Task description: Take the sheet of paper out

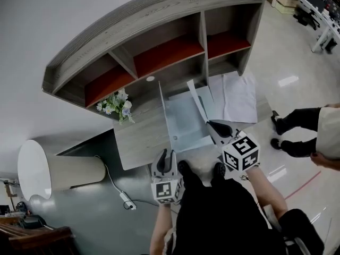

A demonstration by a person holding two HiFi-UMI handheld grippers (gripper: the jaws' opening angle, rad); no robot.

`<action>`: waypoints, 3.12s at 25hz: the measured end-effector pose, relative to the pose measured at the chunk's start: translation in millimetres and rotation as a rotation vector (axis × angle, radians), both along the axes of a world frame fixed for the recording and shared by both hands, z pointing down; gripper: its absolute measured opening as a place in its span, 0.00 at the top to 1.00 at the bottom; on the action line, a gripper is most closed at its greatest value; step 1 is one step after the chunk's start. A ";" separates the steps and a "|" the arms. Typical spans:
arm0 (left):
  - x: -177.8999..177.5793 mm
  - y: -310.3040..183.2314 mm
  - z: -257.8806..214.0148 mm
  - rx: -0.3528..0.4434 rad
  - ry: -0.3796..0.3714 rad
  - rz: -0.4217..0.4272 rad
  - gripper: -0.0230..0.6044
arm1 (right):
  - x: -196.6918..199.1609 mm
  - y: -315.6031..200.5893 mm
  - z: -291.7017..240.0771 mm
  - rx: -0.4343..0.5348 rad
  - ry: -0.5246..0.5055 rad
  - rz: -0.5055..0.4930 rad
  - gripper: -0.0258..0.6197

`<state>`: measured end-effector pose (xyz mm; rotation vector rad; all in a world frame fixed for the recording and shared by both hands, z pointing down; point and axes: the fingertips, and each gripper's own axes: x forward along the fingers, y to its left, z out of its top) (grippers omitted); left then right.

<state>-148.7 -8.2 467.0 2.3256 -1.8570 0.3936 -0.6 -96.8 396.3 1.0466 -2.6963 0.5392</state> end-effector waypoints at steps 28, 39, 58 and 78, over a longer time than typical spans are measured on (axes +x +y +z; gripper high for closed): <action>89.9 -31.1 -113.1 0.140 0.101 0.105 0.89 | 71.2 22.9 -79.5 0.184 -0.101 -0.034 0.94; 110.4 -33.2 -150.3 0.135 0.124 0.161 0.94 | 87.8 33.8 -116.5 0.252 -0.176 -0.074 0.94; 100.0 -18.5 -162.0 0.135 0.178 0.154 0.94 | 92.4 54.1 -117.8 0.319 -0.147 -0.117 0.94; 101.8 -18.6 -153.3 0.120 0.171 0.157 0.94 | 92.1 53.1 -115.5 0.339 -0.144 -0.120 0.94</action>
